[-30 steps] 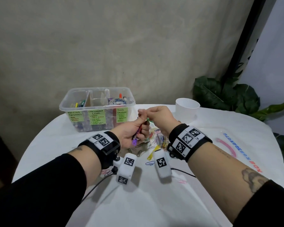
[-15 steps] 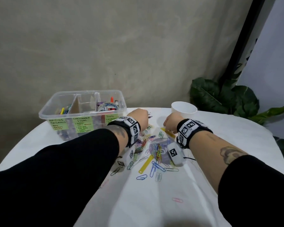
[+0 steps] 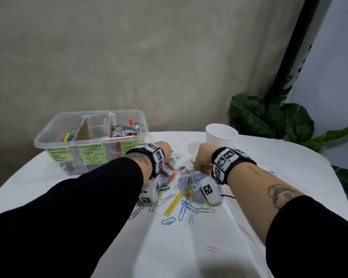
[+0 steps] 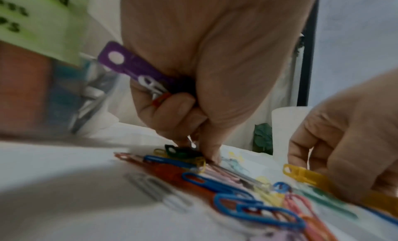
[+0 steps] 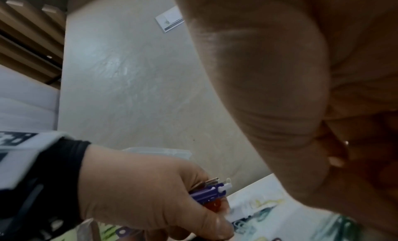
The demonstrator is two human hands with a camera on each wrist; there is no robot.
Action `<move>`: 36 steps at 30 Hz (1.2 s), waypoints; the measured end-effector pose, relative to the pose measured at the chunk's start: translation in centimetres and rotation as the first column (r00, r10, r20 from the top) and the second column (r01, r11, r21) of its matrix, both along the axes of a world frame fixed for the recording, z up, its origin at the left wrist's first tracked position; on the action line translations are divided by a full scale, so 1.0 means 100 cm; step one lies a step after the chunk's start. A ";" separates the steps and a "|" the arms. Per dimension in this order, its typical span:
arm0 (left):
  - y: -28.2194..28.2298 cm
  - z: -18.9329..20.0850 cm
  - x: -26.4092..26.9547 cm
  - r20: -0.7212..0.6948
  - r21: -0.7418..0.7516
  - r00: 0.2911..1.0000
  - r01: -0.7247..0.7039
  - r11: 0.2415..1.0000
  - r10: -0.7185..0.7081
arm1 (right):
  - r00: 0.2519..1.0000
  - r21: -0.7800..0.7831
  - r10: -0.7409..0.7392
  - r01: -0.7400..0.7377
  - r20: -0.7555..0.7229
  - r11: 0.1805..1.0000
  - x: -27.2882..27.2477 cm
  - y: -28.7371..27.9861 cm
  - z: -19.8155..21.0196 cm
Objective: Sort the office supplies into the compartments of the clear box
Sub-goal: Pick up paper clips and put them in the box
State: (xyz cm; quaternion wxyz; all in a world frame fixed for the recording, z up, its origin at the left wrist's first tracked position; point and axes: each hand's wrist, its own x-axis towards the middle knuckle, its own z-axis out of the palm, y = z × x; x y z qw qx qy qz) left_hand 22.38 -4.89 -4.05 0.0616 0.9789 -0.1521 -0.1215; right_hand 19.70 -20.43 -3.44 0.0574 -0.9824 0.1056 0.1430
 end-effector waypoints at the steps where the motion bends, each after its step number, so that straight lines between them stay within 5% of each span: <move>1: 0.002 0.000 -0.001 0.009 -0.025 1.000 0.003 1.000 -0.003 | 1.000 0.021 0.005 -0.005 0.026 1.000 0.000 0.000 0.000; 4: 0.007 0.001 -0.004 0.055 -0.050 0.998 -0.036 0.998 0.039 | 0.990 0.182 -0.027 0.001 0.139 0.983 0.008 0.006 0.003; 12: 0.026 0.011 -0.029 0.013 -0.202 0.993 -0.108 0.974 0.113 | 0.955 0.287 0.086 -0.170 0.285 0.943 0.019 0.037 0.010; 22: 0.065 0.014 -0.048 -0.309 -0.547 0.946 -0.264 0.795 0.101 | 0.967 -0.079 0.247 -0.242 0.057 0.967 0.021 0.078 -0.001; 28: 0.070 0.016 -0.060 -0.080 -0.300 0.997 -0.003 0.954 -0.022 | 0.978 -0.083 0.208 -0.206 0.014 0.975 0.016 0.075 -0.004; 36: 0.061 0.003 -0.066 -0.045 -0.144 0.984 0.166 0.976 -0.174 | 0.976 0.037 0.185 -0.191 0.118 0.981 0.019 0.059 0.002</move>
